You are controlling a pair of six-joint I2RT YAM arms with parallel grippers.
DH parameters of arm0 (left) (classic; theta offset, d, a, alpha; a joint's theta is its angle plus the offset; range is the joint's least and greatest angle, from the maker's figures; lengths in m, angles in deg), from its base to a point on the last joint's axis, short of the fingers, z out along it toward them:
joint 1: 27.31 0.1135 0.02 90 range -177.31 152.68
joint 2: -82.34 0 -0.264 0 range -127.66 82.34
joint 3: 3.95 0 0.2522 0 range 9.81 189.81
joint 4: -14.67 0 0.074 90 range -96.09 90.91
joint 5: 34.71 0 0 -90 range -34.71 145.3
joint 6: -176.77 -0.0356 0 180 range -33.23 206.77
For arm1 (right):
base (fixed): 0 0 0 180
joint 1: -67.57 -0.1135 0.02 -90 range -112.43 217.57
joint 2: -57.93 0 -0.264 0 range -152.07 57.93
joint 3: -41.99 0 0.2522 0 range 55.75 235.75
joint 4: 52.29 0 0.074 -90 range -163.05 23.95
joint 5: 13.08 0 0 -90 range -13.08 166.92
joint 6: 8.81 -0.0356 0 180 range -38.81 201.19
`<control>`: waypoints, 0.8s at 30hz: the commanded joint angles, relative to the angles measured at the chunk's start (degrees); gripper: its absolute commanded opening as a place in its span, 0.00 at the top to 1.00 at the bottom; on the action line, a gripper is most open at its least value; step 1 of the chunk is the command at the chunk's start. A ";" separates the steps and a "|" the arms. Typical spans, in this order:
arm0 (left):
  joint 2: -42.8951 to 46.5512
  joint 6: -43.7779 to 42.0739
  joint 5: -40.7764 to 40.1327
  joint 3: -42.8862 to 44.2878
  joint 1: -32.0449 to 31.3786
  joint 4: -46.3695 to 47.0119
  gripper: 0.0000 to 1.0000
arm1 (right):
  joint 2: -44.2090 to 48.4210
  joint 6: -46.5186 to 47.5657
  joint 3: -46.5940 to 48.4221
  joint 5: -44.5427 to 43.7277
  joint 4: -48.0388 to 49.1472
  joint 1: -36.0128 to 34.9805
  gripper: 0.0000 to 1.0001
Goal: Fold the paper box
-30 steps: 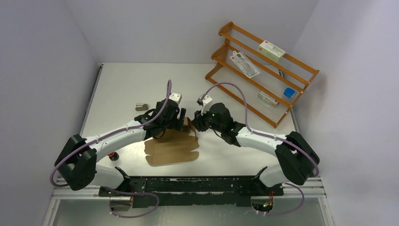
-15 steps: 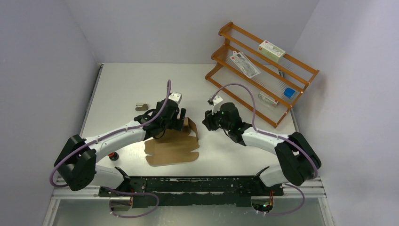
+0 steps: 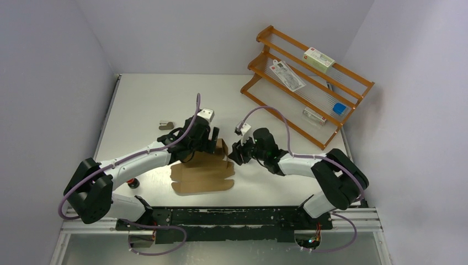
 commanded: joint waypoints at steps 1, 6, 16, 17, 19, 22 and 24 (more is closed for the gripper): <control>-0.49 1.11 3.20 0.14 -0.23 0.50 0.14 | -1.66 0.83 -0.52 2.18 6.05 -1.22 0.48; -0.23 1.59 4.85 -0.03 -0.22 0.92 0.15 | -3.33 0.43 -0.67 1.17 10.03 -2.27 0.40; 0.00 1.79 7.79 0.05 -0.24 1.00 0.17 | -6.96 0.79 -1.74 -4.07 19.05 -4.15 0.41; 0.05 1.78 8.03 0.05 -0.20 0.91 0.17 | -7.19 0.82 -2.07 -5.04 20.20 -4.43 0.41; -0.05 1.78 8.53 0.05 -0.23 0.86 0.17 | -7.63 0.85 -2.77 -6.58 22.44 -5.05 0.43; 0.00 1.93 9.46 0.14 -0.19 0.78 0.18 | -7.82 0.83 -3.61 -9.54 24.83 -6.10 0.48; 0.11 2.11 9.79 0.14 -0.23 0.62 0.18 | -7.77 0.90 -3.98 -11.66 25.63 -6.86 0.52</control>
